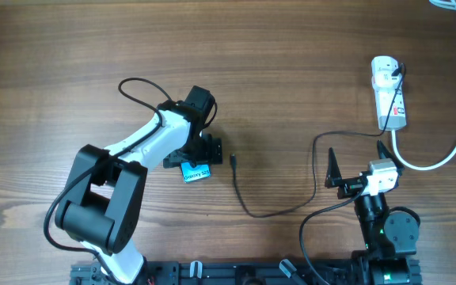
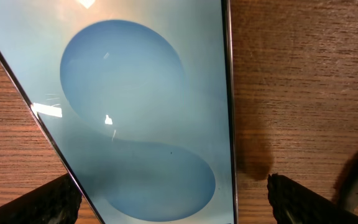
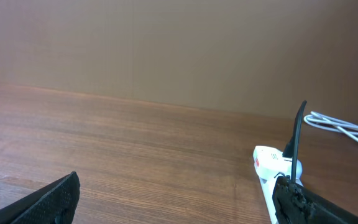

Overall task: Plug charger to phone and switch on socket
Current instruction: 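Close the left gripper on the phone's long edges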

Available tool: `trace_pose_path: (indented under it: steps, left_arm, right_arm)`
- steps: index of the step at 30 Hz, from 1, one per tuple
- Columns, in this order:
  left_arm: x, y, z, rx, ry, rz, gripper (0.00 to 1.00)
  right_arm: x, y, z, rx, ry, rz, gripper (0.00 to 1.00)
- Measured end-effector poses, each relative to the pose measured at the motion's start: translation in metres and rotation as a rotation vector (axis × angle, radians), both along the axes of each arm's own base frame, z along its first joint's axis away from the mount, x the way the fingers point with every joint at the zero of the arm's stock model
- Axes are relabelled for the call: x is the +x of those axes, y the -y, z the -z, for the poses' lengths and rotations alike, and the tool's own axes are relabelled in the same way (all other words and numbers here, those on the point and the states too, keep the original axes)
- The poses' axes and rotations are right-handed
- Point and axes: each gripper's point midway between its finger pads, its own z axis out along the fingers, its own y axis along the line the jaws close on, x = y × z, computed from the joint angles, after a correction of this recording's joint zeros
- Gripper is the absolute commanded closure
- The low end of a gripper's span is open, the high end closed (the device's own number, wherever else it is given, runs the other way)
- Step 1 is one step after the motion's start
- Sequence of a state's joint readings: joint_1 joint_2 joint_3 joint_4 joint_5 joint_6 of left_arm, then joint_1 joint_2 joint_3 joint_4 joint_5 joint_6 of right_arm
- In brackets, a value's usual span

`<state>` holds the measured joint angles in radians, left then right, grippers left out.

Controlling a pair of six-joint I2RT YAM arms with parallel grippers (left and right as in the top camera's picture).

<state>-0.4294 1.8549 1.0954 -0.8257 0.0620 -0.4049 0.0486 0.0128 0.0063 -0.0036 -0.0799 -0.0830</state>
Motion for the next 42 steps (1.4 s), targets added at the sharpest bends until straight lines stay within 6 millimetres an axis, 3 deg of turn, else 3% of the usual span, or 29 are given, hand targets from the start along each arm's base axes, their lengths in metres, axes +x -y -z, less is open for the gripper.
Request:
trace_pose_path:
  steps: [22,29,32,33,36,42]
  left_arm:
    - [0.0,0.0,-0.003,-0.006,0.004,0.0,0.0]
    - [-0.017,-0.008,0.0,0.022,-0.047,0.0,0.0]
    - [-0.015,-0.008,0.0,0.018,-0.027,-0.001,0.01]
    - [-0.013,-0.007,0.0,0.013,-0.015,-0.001,0.1]
    - [-0.015,-0.007,0.0,0.022,-0.022,-0.007,0.17]
    - [-0.033,-0.001,0.001,0.041,-0.064,0.031,0.11]
  right_arm:
    - [0.0,0.0,0.0,0.0,0.0,0.0,0.0]
    - [0.0,0.0,0.0,0.0,0.0,0.0,0.0]
    - [0.0,0.0,0.0,0.0,0.0,0.0,0.0]
    - [0.0,0.0,0.0,0.0,0.0,0.0,0.0]
    - [0.0,0.0,0.0,0.0,0.0,0.0,0.0]
    - [0.0,0.0,0.0,0.0,0.0,0.0,0.0]
